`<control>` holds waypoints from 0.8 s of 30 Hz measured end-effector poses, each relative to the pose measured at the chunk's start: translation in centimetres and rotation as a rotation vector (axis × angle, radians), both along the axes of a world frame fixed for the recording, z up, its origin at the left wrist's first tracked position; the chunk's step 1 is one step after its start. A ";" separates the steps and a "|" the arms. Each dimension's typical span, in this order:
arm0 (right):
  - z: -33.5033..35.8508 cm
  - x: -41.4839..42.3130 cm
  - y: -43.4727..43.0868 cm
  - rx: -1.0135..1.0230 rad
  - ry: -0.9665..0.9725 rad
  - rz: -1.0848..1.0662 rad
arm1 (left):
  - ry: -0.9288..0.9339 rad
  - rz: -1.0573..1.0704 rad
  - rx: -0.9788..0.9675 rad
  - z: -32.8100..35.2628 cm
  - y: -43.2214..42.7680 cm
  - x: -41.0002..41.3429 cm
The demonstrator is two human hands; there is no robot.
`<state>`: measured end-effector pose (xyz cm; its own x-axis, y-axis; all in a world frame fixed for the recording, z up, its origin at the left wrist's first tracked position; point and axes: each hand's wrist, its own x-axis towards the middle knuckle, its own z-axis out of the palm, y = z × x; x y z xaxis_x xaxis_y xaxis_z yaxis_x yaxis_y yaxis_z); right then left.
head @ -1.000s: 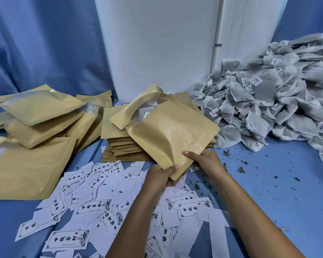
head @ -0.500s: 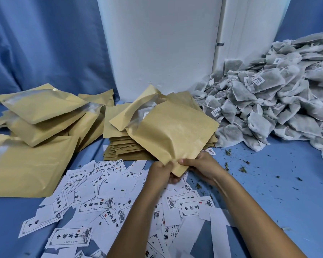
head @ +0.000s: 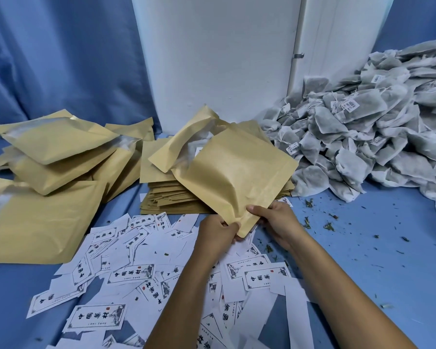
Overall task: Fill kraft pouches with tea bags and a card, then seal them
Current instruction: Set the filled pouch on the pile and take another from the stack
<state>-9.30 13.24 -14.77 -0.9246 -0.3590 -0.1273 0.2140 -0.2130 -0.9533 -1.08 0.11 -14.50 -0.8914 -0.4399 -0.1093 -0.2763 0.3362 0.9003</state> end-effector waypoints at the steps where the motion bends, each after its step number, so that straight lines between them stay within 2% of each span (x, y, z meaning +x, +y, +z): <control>1: 0.1 0.0 0.1 -0.007 0.013 -0.013 | 0.019 0.005 0.052 0.0 0.2 0.0; 4: 0.2 0.1 0.2 -0.045 -0.001 0.028 | 0.101 -0.010 0.342 -0.1 0.6 -0.1; 6: 0.1 0.3 0.0 -0.080 -0.042 0.078 | 0.113 0.008 0.436 -0.1 0.6 0.0; 8: 0.2 0.2 -0.1 -0.125 -0.063 0.026 | 0.109 0.050 0.454 -0.2 0.3 0.1; 12: 0.5 -0.5 0.5 -0.217 -0.017 -0.266 | 0.069 0.035 0.344 0.5 0.4 0.6; 14: 0.6 -0.6 0.5 -0.238 -0.002 -0.275 | 0.090 0.055 0.366 0.8 0.1 0.5; 17: 0.9 -0.4 0.3 -0.305 -0.079 -0.108 | 0.144 0.124 0.624 1.2 -0.4 0.5; 19: 0.9 -0.4 0.5 -0.267 -0.086 -0.006 | 0.221 0.158 0.881 1.3 -0.3 0.5; 20: 0.9 -0.3 0.5 -0.241 -0.075 0.016 | 0.263 0.157 0.946 1.2 -0.1 0.4; 22: 1.0 -0.3 0.3 -0.201 -0.056 -0.027 | 0.303 0.173 0.901 1.1 0.2 0.4; 24: 1.1 -0.4 0.2 -0.159 -0.042 -0.171 | 0.332 0.226 0.815 1.1 0.0 0.3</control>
